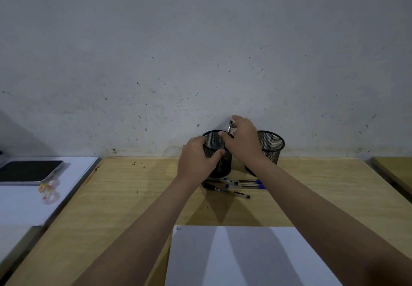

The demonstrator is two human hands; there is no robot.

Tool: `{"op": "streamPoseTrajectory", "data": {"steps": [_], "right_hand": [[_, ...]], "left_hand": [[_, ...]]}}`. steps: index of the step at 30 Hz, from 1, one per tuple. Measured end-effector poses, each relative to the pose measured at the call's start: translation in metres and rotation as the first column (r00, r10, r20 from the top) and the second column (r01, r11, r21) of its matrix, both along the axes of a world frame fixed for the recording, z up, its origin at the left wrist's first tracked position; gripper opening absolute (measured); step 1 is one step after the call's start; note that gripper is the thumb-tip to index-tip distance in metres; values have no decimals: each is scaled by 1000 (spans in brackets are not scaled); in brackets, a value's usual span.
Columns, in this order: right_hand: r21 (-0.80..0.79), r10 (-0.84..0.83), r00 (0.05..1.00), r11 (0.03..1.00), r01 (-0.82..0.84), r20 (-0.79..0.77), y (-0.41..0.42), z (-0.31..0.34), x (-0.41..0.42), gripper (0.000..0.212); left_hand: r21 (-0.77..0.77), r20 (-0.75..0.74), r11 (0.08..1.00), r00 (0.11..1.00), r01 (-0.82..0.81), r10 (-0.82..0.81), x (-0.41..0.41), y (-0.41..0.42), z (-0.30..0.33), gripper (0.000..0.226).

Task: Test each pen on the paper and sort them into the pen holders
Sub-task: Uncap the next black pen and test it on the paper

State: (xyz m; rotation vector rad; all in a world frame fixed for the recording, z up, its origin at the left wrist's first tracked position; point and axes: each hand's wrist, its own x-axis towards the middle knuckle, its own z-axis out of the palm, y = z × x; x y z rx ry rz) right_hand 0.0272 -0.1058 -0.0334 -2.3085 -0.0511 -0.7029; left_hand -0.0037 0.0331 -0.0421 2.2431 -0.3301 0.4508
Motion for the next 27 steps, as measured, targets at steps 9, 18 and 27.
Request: {"op": "streamPoseTrajectory", "data": {"steps": [9,18,27], "right_hand": [[-227,63,977,974,-16,204,3,-7,-58,15],[-520,-86,974,853,-37,-209,13,-45,-110,21],[-527,-245,925,848,59,-290,13,-59,-119,22]], "left_hand": [[169,-88,985,996,20,-5,-22,25,-4,88],[289,-199,947,977,136,-80,-96,86,-47,78],[408,-183,893,975,190,-124,-120,111,-75,99]]}}
